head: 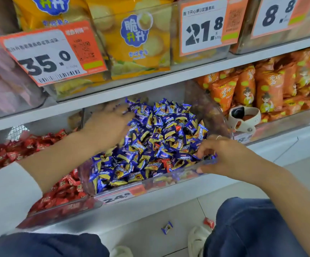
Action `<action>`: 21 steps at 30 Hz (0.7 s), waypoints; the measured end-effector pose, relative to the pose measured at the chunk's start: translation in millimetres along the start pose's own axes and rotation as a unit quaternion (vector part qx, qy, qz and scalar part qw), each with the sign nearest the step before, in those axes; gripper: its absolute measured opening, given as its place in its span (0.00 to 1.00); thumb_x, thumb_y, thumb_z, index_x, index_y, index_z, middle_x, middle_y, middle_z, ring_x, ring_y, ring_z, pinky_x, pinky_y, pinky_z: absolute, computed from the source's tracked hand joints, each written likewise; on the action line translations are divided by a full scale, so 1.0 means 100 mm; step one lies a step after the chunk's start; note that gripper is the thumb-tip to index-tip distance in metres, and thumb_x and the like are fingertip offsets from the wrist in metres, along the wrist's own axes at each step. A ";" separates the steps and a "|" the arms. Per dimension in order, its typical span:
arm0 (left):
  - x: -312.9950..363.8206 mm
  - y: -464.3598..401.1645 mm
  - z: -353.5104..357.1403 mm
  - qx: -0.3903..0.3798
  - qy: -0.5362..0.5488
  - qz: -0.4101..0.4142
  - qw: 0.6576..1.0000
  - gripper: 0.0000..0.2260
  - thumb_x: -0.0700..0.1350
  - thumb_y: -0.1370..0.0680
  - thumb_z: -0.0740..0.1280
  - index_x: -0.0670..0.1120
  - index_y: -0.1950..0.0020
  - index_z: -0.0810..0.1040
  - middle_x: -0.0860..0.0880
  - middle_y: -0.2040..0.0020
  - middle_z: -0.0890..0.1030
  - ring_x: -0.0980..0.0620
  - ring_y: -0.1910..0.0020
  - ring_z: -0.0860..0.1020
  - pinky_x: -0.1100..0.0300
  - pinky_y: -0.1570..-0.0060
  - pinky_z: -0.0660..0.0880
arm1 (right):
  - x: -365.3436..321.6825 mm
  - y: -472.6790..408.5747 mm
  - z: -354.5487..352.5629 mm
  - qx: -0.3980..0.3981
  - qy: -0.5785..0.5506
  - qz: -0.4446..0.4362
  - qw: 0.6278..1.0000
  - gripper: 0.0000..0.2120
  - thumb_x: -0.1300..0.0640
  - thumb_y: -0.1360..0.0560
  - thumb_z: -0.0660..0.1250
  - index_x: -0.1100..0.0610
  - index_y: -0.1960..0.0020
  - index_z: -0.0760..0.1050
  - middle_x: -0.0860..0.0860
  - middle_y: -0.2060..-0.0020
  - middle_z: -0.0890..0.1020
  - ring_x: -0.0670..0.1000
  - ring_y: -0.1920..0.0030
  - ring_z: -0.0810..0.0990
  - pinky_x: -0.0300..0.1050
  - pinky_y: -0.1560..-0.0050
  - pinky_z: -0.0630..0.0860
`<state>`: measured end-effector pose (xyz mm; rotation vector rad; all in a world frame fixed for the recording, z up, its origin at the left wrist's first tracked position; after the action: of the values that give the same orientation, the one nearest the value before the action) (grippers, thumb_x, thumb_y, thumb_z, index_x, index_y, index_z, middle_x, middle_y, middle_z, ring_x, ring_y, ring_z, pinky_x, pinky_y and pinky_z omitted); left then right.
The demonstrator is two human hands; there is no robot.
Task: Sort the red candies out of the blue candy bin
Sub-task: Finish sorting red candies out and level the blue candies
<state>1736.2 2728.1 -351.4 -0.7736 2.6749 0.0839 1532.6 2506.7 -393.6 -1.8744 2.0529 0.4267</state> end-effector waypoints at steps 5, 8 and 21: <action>0.61 0.07 0.05 0.024 0.072 0.364 0.928 0.25 0.52 0.30 0.74 0.49 0.35 0.76 0.47 0.37 0.77 0.46 0.37 0.74 0.49 0.39 0.72 | -0.05 0.01 -0.02 -0.024 0.017 0.014 0.999 0.14 0.47 0.34 0.74 0.43 0.66 0.68 0.42 0.66 0.76 0.40 0.65 0.73 0.32 0.69 0.64; 0.84 -0.11 0.17 0.046 -0.001 0.452 0.891 0.24 0.54 0.32 0.72 0.47 0.38 0.77 0.45 0.35 0.76 0.44 0.34 0.71 0.48 0.34 0.68 | -0.08 -0.02 -0.03 -0.035 0.018 0.024 0.999 0.13 0.45 0.34 0.74 0.44 0.66 0.69 0.43 0.68 0.75 0.40 0.68 0.71 0.33 0.69 0.63; 1.14 -0.69 0.42 0.009 -0.160 0.215 0.963 0.22 0.42 0.21 0.60 0.50 0.28 0.60 0.39 0.26 0.57 0.28 0.28 0.50 0.31 0.32 0.50 | -0.09 -0.05 -0.05 -0.034 0.054 -0.001 0.998 0.13 0.42 0.33 0.71 0.44 0.65 0.68 0.42 0.68 0.75 0.44 0.63 0.73 0.30 0.68 0.61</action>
<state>1695.9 2617.7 -427.7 -0.1411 2.4773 0.2674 1538.5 2512.6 -385.5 -1.9795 2.1300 0.4086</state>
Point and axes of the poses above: each hand's wrist, its own y-axis away from the middle knuckle, its own z-axis out of the palm, x = y × z, the point moved 1 cm from there along -y, towards the middle knuckle
